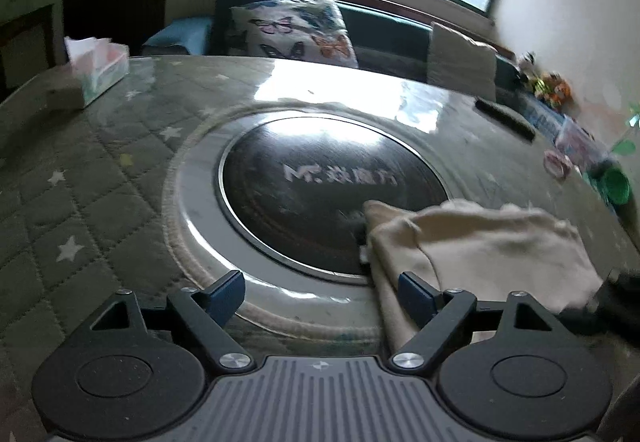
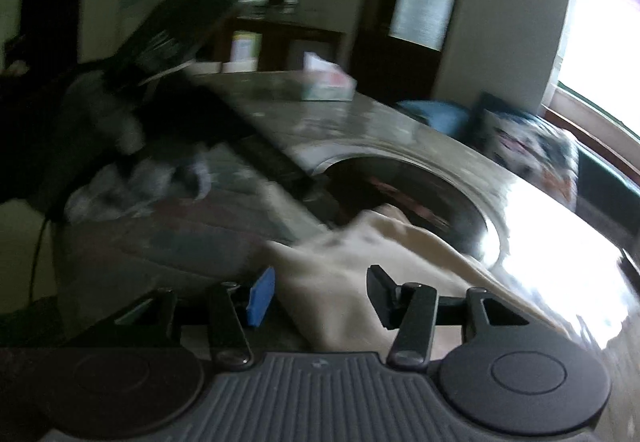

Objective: Fold clothes

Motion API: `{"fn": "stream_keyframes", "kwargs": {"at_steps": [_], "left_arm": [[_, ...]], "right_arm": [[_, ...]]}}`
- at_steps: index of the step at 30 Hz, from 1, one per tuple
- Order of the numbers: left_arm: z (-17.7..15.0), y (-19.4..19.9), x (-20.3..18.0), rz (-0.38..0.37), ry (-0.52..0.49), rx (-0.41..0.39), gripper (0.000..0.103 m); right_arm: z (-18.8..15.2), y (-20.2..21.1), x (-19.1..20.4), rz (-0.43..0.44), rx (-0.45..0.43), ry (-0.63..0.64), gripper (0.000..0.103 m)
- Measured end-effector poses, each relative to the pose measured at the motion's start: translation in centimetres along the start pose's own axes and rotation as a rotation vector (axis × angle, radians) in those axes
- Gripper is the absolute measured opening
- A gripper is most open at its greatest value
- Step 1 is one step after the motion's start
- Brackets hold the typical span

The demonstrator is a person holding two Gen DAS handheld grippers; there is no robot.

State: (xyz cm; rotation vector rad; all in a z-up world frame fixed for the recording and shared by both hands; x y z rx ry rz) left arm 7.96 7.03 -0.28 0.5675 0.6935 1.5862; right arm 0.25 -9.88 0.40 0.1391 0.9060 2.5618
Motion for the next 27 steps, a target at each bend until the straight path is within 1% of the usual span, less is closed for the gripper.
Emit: {"fn": "stream_keyframes", "kwargs": {"at_steps": [4, 8, 10, 12, 13, 14, 15, 20, 23, 26, 27], "left_arm": [[0.2, 0.0, 0.5, -0.024, 0.06, 0.037, 0.087], [0.1, 0.0, 0.4, -0.058, 0.098, 0.068, 0.087], [0.0, -0.1, 0.3, -0.079, 0.122, 0.088, 0.087], [-0.1, -0.2, 0.0, -0.104, 0.148, 0.111, 0.087], [-0.1, -0.3, -0.1, -0.114, 0.162, 0.122, 0.087], [-0.1, -0.3, -0.2, -0.125, 0.179, 0.132, 0.087], [-0.1, -0.4, -0.3, -0.137, 0.198, 0.142, 0.087], [0.2, -0.8, -1.0, -0.184, 0.284, 0.193, 0.087], [0.3, -1.2, -1.7, -0.217, 0.33, 0.233, 0.084], [0.4, -1.8, -2.4, -0.247, 0.371, 0.27, 0.076], [0.4, -1.9, -2.6, -0.255, 0.381, 0.275, 0.069]], "right_arm": [[0.3, -2.0, 1.4, -0.007, 0.051, 0.071, 0.055], [0.5, -3.8, 2.6, -0.014, 0.095, 0.13, 0.052], [0.4, -3.9, 2.6, -0.022, 0.096, 0.118, 0.042], [0.5, -3.8, 2.2, -0.03, 0.097, 0.091, 0.03], [0.5, -3.7, 1.9, -0.031, 0.093, 0.069, 0.025], [0.6, -3.5, 1.5, -0.032, 0.084, 0.042, 0.017], [0.7, -3.2, 1.1, -0.028, 0.072, 0.014, 0.015], [1.2, -1.1, -0.4, 0.008, -0.01, -0.114, 0.013], [1.6, 0.2, -0.9, 0.019, -0.059, -0.172, 0.013], [1.7, 1.3, -1.3, 0.023, -0.095, -0.206, 0.012], [1.6, 1.8, -1.4, 0.026, -0.106, -0.217, 0.012]]}}
Point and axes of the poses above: each gripper's, at about its wrist camera, not at the fingertips, and y roughly against the way its jaws point, x to its left, z to its top, the point moved 3 cm from there along -y, roughly the way its jaws point, and after that the axes turned 15 degrees about z, right-handed, at the moved point
